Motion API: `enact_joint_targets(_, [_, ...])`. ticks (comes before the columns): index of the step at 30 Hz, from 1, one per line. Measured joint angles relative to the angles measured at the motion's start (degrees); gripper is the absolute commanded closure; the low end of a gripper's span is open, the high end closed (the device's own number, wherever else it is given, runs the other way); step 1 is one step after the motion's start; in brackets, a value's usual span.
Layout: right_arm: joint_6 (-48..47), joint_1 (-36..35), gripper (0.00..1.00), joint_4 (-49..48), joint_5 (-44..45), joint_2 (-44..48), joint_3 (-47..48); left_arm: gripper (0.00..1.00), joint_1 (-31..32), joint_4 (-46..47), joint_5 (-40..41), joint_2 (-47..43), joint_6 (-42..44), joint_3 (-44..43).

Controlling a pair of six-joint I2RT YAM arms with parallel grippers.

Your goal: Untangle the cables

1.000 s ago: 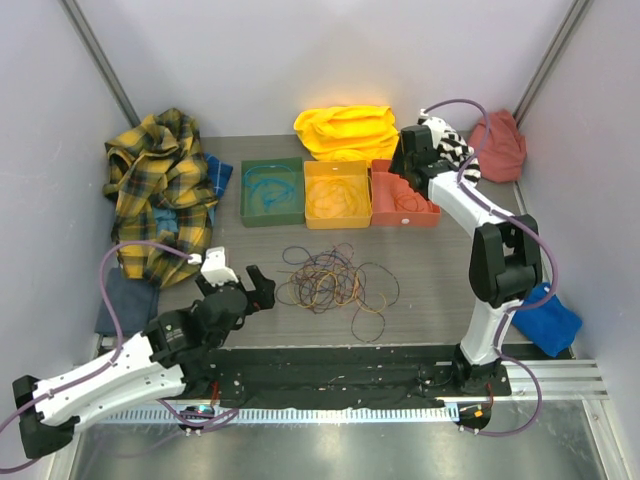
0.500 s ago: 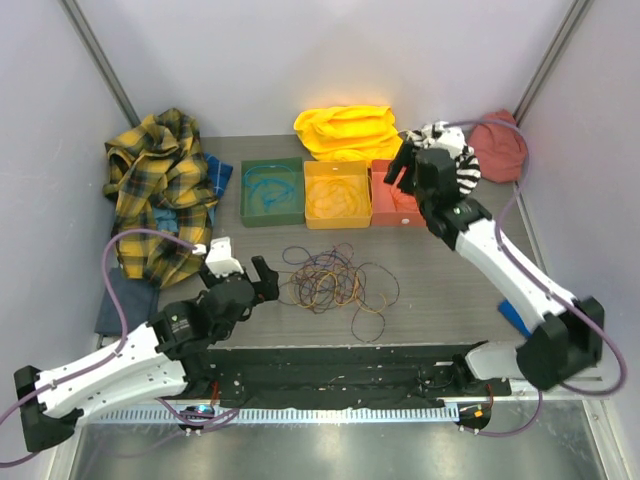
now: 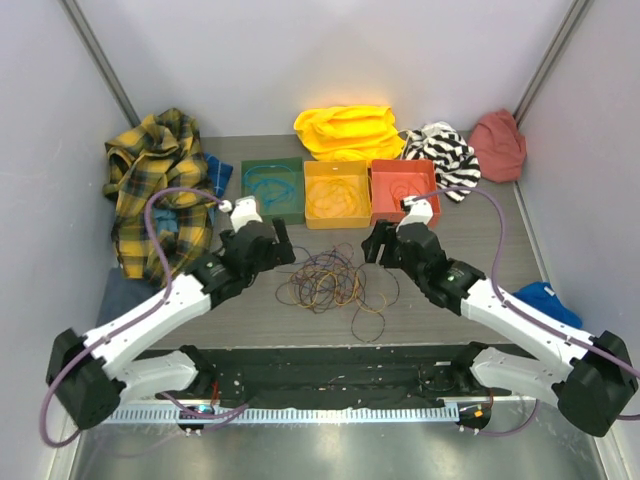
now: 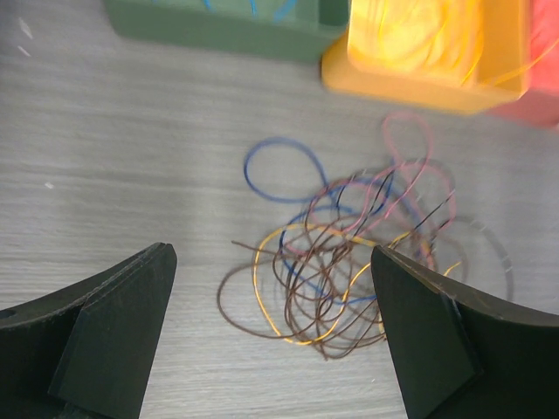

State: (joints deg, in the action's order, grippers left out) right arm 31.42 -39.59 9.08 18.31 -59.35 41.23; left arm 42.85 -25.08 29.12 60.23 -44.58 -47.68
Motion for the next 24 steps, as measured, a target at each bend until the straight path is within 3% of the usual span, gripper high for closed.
enact_joint_targets(5, [0.3,-0.5,0.30,-0.2,-1.2,0.0,-3.4,0.00,-1.0,1.1,-6.1,9.3,0.0,-0.2])
enact_joint_targets(10, [0.9,-0.6,0.30,-1.4,-3.0,0.1,-6.7,0.02,-3.5,4.8,-9.9,13.0,-0.3,-0.2])
enact_joint_targets(19, [0.9,-0.9,0.31,-3.8,-4.6,0.1,-7.4,0.18,-10.0,13.1,-13.3,25.6,-0.8,0.5])
enact_joint_targets(20, [0.9,-0.9,0.31,-4.0,-4.7,0.1,-7.5,0.26,-10.0,13.9,-13.3,26.5,-0.8,0.3])
enact_joint_targets(24, [0.9,-0.9,0.32,-4.3,-5.0,0.3,-7.6,0.37,-10.0,15.1,-13.9,32.6,-0.6,-2.4])
